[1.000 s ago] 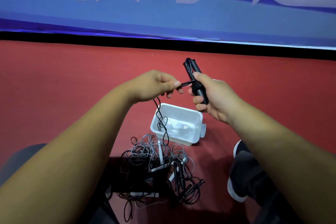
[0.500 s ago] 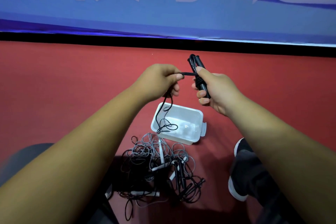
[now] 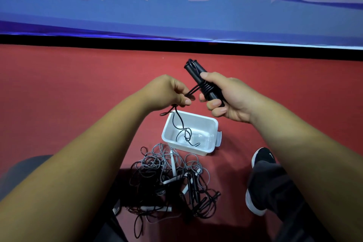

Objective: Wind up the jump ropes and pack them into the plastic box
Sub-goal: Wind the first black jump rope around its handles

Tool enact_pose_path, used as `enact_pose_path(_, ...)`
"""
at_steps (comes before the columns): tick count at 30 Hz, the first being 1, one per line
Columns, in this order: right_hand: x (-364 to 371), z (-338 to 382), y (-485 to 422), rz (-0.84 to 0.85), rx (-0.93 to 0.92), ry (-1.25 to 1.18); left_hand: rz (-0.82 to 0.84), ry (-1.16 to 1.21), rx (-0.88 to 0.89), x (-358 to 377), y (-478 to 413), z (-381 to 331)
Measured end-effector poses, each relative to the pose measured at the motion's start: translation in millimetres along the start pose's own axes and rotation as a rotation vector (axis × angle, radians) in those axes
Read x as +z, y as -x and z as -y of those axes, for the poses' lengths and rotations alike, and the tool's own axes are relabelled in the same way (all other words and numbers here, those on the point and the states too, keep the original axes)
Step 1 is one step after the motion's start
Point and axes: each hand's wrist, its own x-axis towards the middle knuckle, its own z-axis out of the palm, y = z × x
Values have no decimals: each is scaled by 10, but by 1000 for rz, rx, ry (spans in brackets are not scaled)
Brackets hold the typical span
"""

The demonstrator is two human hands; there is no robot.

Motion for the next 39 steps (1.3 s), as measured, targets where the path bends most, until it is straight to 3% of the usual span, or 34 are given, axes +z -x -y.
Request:
enact_pose_path(4, 3, -13, 34, 140, 67, 47, -13, -38, -1, 17, -28, 60)
enact_pose_path(13, -13, -155, 89, 467, 323, 228, 48, 151, 71, -30, 34, 167)
enact_pose_path(20, -32, -263, 40, 404, 372, 405, 36, 278, 99, -68, -36, 141)
enact_pose_path(26, -59, -315, -43, 250, 289, 574, 34, -32, 153, -98, -27, 42)
enact_pose_path(33, -132, -337, -122, 27, 159, 667, 52, -185, 141, -96, 9, -47)
enact_pose_path(39, -159, -318, -186, -121, 74, 520, 93, -124, 60, -77, 29, -33)
